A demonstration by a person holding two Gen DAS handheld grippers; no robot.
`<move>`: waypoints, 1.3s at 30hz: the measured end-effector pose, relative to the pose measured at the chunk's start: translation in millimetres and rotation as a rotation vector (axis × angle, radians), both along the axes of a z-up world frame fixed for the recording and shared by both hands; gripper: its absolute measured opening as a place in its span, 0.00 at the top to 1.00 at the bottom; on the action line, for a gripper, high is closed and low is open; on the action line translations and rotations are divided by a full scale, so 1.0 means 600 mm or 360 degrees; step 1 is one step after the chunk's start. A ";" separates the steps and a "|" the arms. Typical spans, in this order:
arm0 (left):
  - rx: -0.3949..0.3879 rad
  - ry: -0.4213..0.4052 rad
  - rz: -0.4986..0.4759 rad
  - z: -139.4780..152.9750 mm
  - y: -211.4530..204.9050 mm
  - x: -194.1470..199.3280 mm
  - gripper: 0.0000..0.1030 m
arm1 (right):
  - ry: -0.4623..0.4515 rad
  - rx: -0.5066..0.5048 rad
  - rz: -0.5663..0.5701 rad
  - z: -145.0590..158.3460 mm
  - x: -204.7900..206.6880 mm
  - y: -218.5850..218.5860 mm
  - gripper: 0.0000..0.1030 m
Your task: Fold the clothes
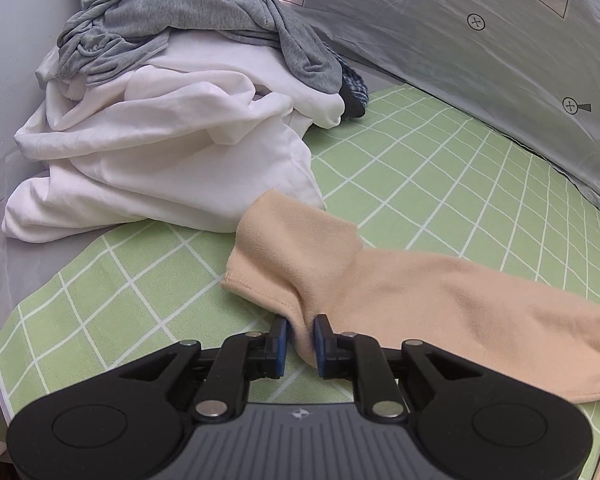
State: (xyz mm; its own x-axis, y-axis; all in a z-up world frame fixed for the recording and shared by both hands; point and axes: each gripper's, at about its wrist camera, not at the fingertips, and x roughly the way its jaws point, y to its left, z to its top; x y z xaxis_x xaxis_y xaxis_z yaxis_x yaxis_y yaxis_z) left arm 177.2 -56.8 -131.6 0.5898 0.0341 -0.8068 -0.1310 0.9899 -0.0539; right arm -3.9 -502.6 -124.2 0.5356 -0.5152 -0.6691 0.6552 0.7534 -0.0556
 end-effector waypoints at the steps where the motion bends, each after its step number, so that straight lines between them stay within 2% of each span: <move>1: -0.0008 0.0007 0.0010 0.001 0.003 0.001 0.79 | -0.0024 0.0013 0.0036 0.004 0.027 -0.003 0.00; 5: -0.0047 0.0048 0.0043 0.003 0.014 0.010 0.77 | -0.0053 0.0043 0.0179 0.004 0.141 -0.004 0.00; 8: -0.0054 0.0069 0.0045 0.002 0.015 0.014 0.76 | -0.0001 0.0060 0.0279 -0.016 0.213 0.013 0.00; 14: -0.0004 0.0082 0.0011 0.002 0.008 0.020 0.75 | 0.0142 0.0062 0.0362 -0.058 0.283 0.054 0.00; 19: -0.0007 0.0086 -0.0005 0.001 0.008 0.021 0.75 | 0.0341 -0.0123 0.0335 -0.074 0.275 0.080 0.00; 25: 0.0004 0.0084 -0.0012 0.001 0.005 0.020 0.75 | 0.0247 -0.0143 0.0202 -0.047 0.214 0.082 0.00; 32: 0.0001 0.0083 -0.0015 0.001 0.007 0.019 0.75 | 0.0288 -0.0131 0.0149 -0.061 0.177 0.074 0.00; 34: 0.0003 0.0084 -0.0017 0.001 0.007 0.019 0.74 | 0.0311 -0.0203 0.0181 -0.063 0.176 0.079 0.00; 38: 0.0008 0.0084 -0.0019 0.002 0.006 0.019 0.74 | 0.0394 -0.0480 0.0260 -0.060 0.189 0.102 0.00; 39: 0.0009 0.0084 -0.0019 0.002 0.006 0.019 0.74 | 0.0393 -0.0505 0.0271 -0.057 0.192 0.102 0.00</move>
State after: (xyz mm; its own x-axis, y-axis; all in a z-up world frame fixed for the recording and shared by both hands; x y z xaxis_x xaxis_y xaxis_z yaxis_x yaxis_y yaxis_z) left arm 188.3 -53.0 -130.7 0.5466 0.0322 -0.8368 -0.1217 0.9917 -0.0414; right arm 111.0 -441.1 -158.6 0.4747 -0.6341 -0.6104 0.4610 0.7699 -0.4413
